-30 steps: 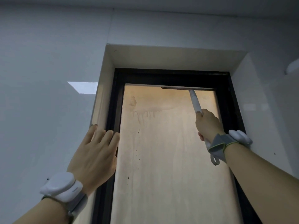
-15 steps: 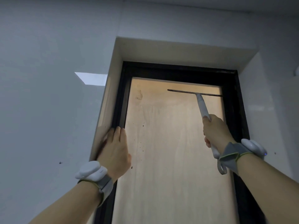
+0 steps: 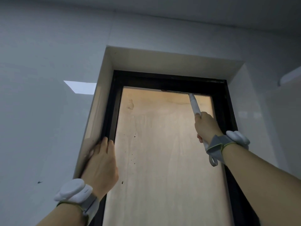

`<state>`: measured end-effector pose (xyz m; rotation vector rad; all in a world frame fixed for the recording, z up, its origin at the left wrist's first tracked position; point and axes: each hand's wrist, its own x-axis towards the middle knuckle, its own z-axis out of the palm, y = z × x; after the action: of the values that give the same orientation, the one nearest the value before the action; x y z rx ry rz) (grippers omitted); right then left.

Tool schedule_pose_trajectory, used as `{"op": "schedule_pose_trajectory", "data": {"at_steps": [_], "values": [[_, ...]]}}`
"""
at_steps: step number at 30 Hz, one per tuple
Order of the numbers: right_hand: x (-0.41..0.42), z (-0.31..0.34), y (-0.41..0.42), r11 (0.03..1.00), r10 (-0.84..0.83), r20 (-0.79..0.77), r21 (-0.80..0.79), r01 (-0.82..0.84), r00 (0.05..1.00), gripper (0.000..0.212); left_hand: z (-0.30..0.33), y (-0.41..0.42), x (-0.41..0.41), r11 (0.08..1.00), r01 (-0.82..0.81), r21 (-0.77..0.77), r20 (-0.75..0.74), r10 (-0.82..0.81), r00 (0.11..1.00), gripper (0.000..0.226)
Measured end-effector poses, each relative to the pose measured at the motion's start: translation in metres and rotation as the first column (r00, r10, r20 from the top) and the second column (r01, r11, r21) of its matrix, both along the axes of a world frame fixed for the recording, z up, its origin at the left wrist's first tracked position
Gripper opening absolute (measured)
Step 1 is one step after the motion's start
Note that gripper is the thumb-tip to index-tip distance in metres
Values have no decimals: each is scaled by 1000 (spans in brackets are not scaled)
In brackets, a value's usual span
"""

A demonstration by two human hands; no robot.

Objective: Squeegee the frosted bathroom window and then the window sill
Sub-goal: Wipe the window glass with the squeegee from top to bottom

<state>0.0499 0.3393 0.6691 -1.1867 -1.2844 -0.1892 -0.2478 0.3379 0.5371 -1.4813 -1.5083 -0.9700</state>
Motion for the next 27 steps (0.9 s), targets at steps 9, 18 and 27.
{"op": "schedule_pose_trajectory", "data": {"at_steps": [9,18,27], "values": [[9,-54,9,998,1,-9,-68,-2,1000,35,-2,0,3,996,6,-85,-3,-7,1000,67],[14,-19,-9,999,2,-51,-45,-4,999,40,-3,2,1,995,-23,-101,-36,20,999,67],[7,-69,16,987,-57,-11,-148,54,998,46,-6,11,-1,997,17,-73,-29,-19,999,68]]}}
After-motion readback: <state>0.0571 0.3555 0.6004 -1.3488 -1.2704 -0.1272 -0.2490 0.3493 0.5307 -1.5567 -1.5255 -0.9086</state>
